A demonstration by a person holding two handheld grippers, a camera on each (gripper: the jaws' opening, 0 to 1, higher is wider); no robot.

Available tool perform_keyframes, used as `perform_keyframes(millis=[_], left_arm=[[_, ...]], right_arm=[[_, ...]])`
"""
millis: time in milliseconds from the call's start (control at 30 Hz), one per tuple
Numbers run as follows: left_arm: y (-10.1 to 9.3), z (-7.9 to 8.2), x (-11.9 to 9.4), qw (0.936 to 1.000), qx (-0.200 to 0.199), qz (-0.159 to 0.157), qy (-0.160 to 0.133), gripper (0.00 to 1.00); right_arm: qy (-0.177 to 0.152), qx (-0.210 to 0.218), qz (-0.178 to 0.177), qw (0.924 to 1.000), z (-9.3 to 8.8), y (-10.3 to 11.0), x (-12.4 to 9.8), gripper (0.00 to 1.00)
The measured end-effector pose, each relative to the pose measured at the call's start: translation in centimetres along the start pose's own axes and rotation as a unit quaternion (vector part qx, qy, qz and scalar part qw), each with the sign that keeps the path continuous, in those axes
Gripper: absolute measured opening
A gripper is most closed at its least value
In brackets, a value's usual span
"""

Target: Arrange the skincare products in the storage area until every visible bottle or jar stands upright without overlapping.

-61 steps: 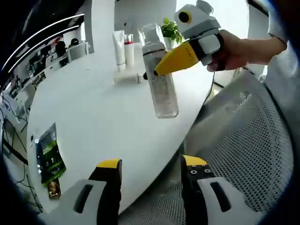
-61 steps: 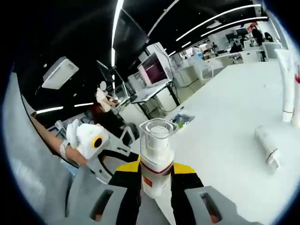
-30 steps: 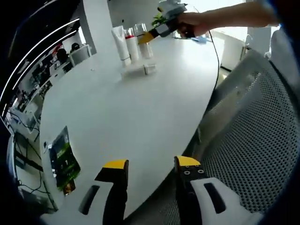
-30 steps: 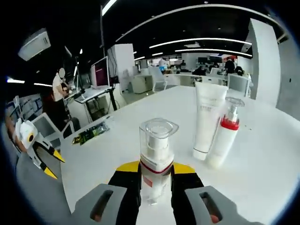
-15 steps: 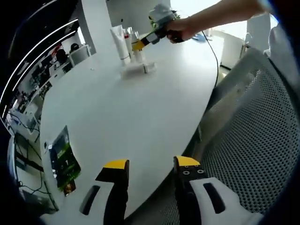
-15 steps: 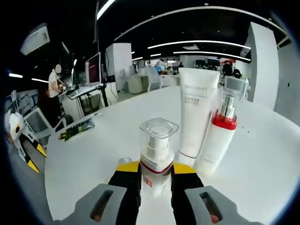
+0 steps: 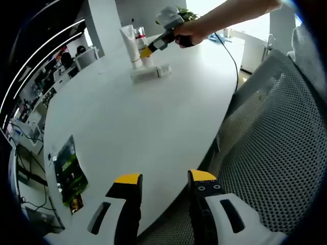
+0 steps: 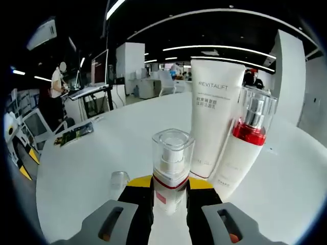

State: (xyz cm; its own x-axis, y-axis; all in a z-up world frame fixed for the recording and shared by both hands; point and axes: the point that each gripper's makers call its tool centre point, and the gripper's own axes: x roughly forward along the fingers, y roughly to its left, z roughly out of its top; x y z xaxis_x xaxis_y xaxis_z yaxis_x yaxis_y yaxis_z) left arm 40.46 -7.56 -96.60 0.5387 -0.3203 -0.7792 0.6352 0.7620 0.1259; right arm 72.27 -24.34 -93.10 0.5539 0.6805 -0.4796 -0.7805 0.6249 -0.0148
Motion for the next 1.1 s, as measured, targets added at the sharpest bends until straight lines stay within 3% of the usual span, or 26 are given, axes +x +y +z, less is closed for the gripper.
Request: perform_keyframes(millis=[1100], left_arm=[[-0.15,-0.25,0.15,1.0000,0.002,-0.004,0.008,0.32]], right_arm=[[-0.024,-0.010,-0.006,0.9996,0.63,-0.95,0.79,0.18]])
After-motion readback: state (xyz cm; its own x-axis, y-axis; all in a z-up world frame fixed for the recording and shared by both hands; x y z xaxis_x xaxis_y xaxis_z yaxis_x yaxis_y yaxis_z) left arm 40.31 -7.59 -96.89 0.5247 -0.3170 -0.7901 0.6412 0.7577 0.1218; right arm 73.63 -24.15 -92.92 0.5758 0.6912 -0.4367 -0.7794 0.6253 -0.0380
